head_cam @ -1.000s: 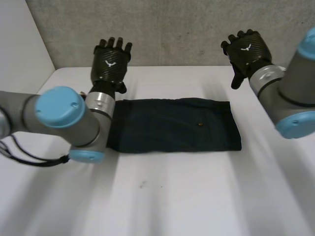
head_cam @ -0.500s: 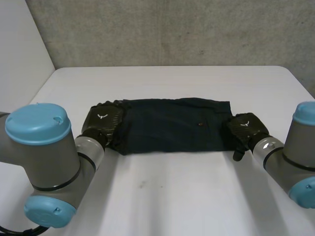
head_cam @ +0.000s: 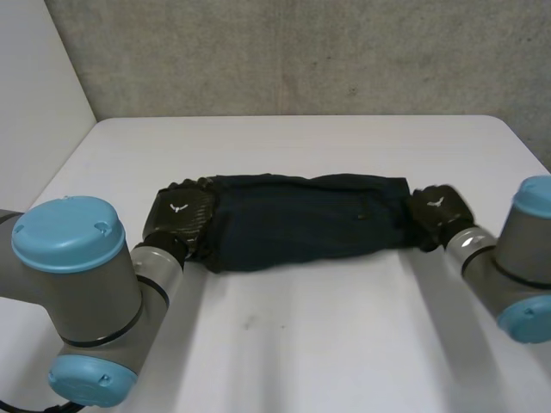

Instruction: Fold the shorts.

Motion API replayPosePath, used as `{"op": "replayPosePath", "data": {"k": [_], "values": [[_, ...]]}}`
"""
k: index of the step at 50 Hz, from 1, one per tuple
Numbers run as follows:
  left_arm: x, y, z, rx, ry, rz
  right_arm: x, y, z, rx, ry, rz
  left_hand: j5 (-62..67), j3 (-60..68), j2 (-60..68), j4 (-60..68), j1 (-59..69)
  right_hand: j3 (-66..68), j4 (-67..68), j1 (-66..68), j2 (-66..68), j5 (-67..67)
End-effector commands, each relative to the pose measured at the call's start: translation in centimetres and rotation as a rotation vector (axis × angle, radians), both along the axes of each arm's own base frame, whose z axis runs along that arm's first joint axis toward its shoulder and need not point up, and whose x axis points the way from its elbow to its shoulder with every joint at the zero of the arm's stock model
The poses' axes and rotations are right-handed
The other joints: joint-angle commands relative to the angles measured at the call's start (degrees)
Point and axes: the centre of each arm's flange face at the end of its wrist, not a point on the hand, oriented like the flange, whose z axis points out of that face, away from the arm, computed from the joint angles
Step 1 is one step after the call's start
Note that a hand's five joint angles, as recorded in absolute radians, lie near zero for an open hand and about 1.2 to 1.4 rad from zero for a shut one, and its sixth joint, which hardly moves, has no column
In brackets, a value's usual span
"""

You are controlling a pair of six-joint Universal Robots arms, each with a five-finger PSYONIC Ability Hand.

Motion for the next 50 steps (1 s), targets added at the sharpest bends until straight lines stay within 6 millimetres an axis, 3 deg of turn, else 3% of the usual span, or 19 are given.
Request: {"op": "replayPosePath", "data": {"k": [1, 8, 13, 15, 19, 22, 24, 25, 27, 33, 34, 37, 38, 39, 41, 45, 46, 50], "values": [[0.0, 0.0, 0.1, 0.000, 0.000, 0.001, -4.3, -1.3, 3.3, -0.010, 0.020, -0.114, -2.4, -1.9, -1.4, -1.6, -1.0, 12.5, 11.7, 30.0, 13.8, 16.3], [0.0, 0.1, 0.1, -0.001, 0.000, 0.002, -8.9, -2.6, 3.9, 0.031, 0.219, -0.163, -2.4, -1.9, -1.4, -1.6, -1.0, 12.5, 11.7, 30.0, 13.8, 16.3], [0.1, 0.1, 0.0, -0.001, 0.000, 0.004, -8.4, -3.1, 4.6, -0.054, 0.364, -0.083, -2.4, -1.9, -1.4, -1.6, -1.0, 12.5, 11.7, 30.0, 13.8, 16.3], [0.1, 0.1, 0.0, -0.001, 0.000, 0.004, -7.1, -3.0, 5.4, -0.104, 0.389, -0.026, -2.6, -2.1, -1.6, -1.8, -1.2, 12.5, 11.7, 30.0, 13.8, 16.3], [0.1, 0.0, 0.1, -0.002, 0.001, 0.004, -1.7, -1.5, 7.2, -0.224, 0.405, 0.168, -2.6, -2.1, -1.6, -1.8, -1.2, 12.5, 11.7, 30.0, 13.8, 16.3], [0.1, 0.0, 0.2, -0.006, 0.003, 0.005, 4.4, 2.0, 8.2, -0.327, 0.400, 0.385, -2.6, -2.1, -1.6, -1.8, -1.2, 12.5, 11.7, 30.0, 13.8, 16.3], [0.2, -0.2, 0.3, -0.013, 0.009, 0.012, 6.2, 3.4, 8.2, -0.358, 0.404, 0.462, -2.6, -2.1, -1.6, -1.8, -1.2, 12.5, 11.7, 30.0, 13.8, 16.3], [0.2, -0.4, 0.5, -0.023, 0.015, 0.016, 8.1, 5.3, 8.1, -0.389, 0.405, 0.555, -2.6, -2.1, -1.6, -1.8, -1.2, 12.5, 11.7, 30.0, 13.8, 16.3], [0.3, -0.8, 0.8, -0.048, 0.028, 0.031, 10.1, 7.4, 7.2, -0.403, 0.397, 0.669, -2.6, -2.1, -1.6, -1.8, -1.2, 12.5, 11.7, 30.0, 13.8, 16.3], [0.8, -2.1, 2.4, -0.104, 0.044, 0.072, 13.2, 11.1, 3.1, -0.313, 0.348, 0.867, -2.4, -1.9, -1.4, -1.6, -1.0, 12.5, 11.7, 30.0, 13.8, 16.3], [0.8, -2.4, 2.6, -0.112, 0.049, 0.077, 13.5, 11.8, 2.4, -0.276, 0.338, 0.887, -2.4, -1.9, -1.4, -1.6, -1.0, 6.3, 5.5, 23.7, 7.5, 10.0], [0.6, -3.2, 4.1, -0.140, 0.068, 0.083, 14.0, 12.7, 2.1, -0.220, 0.304, 0.902, -2.4, -1.9, -1.4, -1.6, -1.0, -20.3, -21.1, -2.8, -19.0, -16.5], [0.6, -3.2, 4.3, -0.140, 0.068, 0.082, 14.0, 12.9, 2.3, -0.183, 0.273, 0.886, -2.4, -1.9, -1.4, -1.6, -1.0, -41.7, -42.5, -24.2, -40.4, -37.9], [0.5, -3.4, 4.6, -0.138, 0.066, 0.080, 14.0, 12.8, 2.6, -0.163, 0.253, 0.872, -2.4, -1.9, -1.4, -1.6, -1.0, -49.7, -50.5, -32.3, -48.5, -46.0], [0.4, -3.6, 5.3, -0.145, 0.071, 0.080, 14.0, 12.5, 3.5, -0.134, 0.203, 0.825, -2.4, -1.9, -1.4, -1.6, -1.0, -53.8, -54.6, -36.4, -52.6, -50.1], [-0.1, -4.3, 7.0, -0.189, 0.097, 0.076, 13.4, 11.1, 7.6, -0.061, 0.006, 0.635, -2.4, -1.9, -1.4, -1.6, -1.0, -54.9, -55.7, -37.4, -53.6, -51.1], [-0.2, -4.5, 7.3, -0.197, 0.102, 0.074, 12.6, 10.0, 8.9, -0.025, -0.080, 0.533, -2.4, -1.9, -1.4, -1.6, -1.0, -57.2, -58.0, -39.7, -55.9, -53.4], [-1.2, -5.1, 8.9, -0.243, 0.131, 0.058, 9.1, 6.0, 10.7, 0.045, -0.262, 0.259, -2.2, -1.7, -1.3, -1.5, -0.8, -57.5, -58.3, -40.0, -56.2, -53.7]]}}
